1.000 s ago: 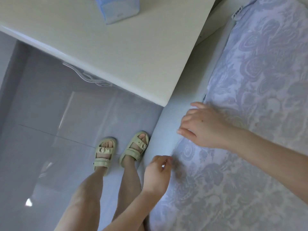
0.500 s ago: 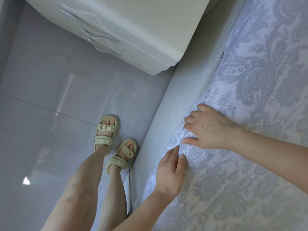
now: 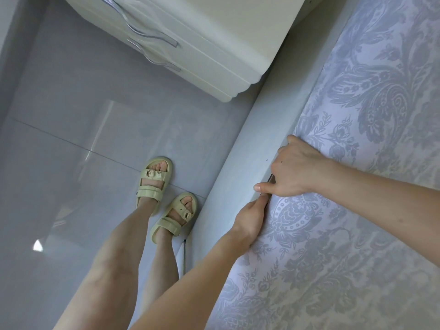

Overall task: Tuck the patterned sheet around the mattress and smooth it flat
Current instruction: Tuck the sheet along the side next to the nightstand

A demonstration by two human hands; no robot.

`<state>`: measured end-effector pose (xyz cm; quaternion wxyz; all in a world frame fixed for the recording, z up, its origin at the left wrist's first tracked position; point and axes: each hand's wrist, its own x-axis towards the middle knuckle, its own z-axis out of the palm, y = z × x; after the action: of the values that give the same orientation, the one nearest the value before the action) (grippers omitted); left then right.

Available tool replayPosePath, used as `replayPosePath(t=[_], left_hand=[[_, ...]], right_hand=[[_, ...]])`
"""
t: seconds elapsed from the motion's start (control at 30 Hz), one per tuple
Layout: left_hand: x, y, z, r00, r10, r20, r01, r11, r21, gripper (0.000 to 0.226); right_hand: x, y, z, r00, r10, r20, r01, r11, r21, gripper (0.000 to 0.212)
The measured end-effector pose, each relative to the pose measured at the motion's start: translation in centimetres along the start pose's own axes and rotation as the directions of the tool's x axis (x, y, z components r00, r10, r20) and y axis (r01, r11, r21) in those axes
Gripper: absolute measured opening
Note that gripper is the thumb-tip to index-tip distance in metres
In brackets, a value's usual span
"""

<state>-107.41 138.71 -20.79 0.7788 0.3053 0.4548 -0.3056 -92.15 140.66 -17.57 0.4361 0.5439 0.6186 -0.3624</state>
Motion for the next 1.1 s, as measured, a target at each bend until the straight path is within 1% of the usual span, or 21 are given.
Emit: replayPosePath(t=[0.1,0.17,0.23,0.3,0.33,0.37,0.4,0.43,0.47,0.5,0.53,0.57,0.6,0.63,0.7,0.8,0.87,0.93,1.0,1.03,1.1], left_hand=[[0.5,0.9,-0.3,0.997,-0.069,0.031,0.068,0.997,0.032,0.077],[0.3,1.5,-0.3,0.997,-0.079,0.011,0.077,0.990,0.118,0.083],[0.1,1.9,-0.4,0.998,-0.039,-0.056,0.052,0.970,0.238,0.076],[-0.2,2.2,-0.6,0.994,0.016,-0.104,0.016,0.953,0.302,0.065],[-0.2,2.0,-0.9,0.992,0.033,-0.125,0.006,0.954,0.300,0.063],[0.0,1.8,-1.2,0.988,0.034,-0.149,0.008,0.962,0.274,0.062],[0.2,1.5,-1.6,0.985,0.025,-0.168,0.015,0.972,0.234,0.062],[0.3,1.3,-1.9,0.983,0.012,-0.184,0.022,0.983,0.181,0.061],[0.3,1.0,-2.1,0.981,0.003,-0.193,0.023,0.991,0.133,0.059],[0.3,0.9,-2.3,0.981,-0.002,-0.195,0.022,0.995,0.097,0.056],[0.3,0.8,-2.4,0.982,-0.001,-0.190,0.017,0.997,0.081,0.054],[0.2,0.8,-2.4,0.982,0.007,-0.189,0.009,0.997,0.082,0.052],[0.3,0.7,-2.5,0.980,0.025,-0.198,-0.006,0.995,0.099,0.048],[0.4,0.6,-2.5,0.974,0.059,-0.219,-0.031,0.991,0.130,0.045],[0.0,0.9,-2.3,0.950,0.159,-0.268,-0.095,0.967,0.236,0.041],[-0.4,0.7,-2.2,0.904,0.285,-0.318,-0.168,0.923,0.347,0.046],[-0.7,0.6,-2.5,0.905,0.273,-0.326,-0.177,0.939,0.297,0.042],[-0.8,0.3,-2.8,0.926,0.209,-0.316,-0.158,0.971,0.178,0.036],[-1.0,0.0,-3.1,0.937,0.165,-0.309,-0.145,0.986,0.085,0.034],[-1.2,-0.2,-3.3,0.931,0.172,-0.323,-0.163,0.985,0.055,0.032],[-1.7,-0.9,-3.8,0.894,0.216,-0.393,-0.221,0.975,0.033,0.027]], right_hand=[[0.9,0.0,-0.1,0.998,0.013,0.061,-0.015,0.999,0.029,0.076],[1.9,0.3,-0.1,0.990,0.036,0.135,-0.038,0.999,0.012,0.078],[2.7,0.5,-0.5,0.977,0.060,0.205,-0.056,0.998,-0.022,0.079],[2.9,0.6,-0.7,0.972,0.087,0.220,-0.084,0.996,-0.022,0.079],[2.8,0.5,-0.7,0.979,0.097,0.181,-0.097,0.995,-0.008,0.078],[2.5,0.4,-0.5,0.990,0.105,0.091,-0.106,0.994,0.006,0.076],[2.4,0.3,-0.1,0.992,0.108,-0.061,-0.107,0.994,0.025,0.074],[2.3,0.4,0.2,0.961,0.112,-0.253,-0.102,0.993,0.053,0.074],[2.1,0.6,0.8,0.912,0.127,-0.389,-0.103,0.991,0.081,0.073],[1.9,1.0,1.3,0.853,0.153,-0.500,-0.112,0.988,0.111,0.070],[1.6,1.6,1.6,0.795,0.183,-0.579,-0.132,0.983,0.129,0.065],[1.3,2.4,2.0,0.761,0.203,-0.616,-0.162,0.979,0.123,0.060],[0.9,3.2,2.4,0.740,0.210,-0.639,-0.198,0.976,0.092,0.056],[0.5,3.8,2.6,0.733,0.214,-0.645,-0.225,0.972,0.066,0.054],[0.2,4.7,3.0,0.737,0.210,-0.642,-0.235,0.971,0.049,0.058],[1.4,4.7,2.9,0.750,0.220,-0.624,-0.221,0.972,0.078,0.067],[2.2,4.6,2.4,0.768,0.223,-0.600,-0.218,0.972,0.082,0.070],[2.1,4.7,2.2,0.777,0.228,-0.587,-0.222,0.971,0.083,0.071],[1.8,4.9,2.4,0.792,0.218,-0.570,-0.230,0.972,0.051,0.070],[1.6,4.8,2.3,0.800,0.207,-0.563,-0.229,0.973,0.031,0.068],[1.3,4.7,1.9,0.813,0.192,-0.550,-0.219,0.976,0.017,0.063]])
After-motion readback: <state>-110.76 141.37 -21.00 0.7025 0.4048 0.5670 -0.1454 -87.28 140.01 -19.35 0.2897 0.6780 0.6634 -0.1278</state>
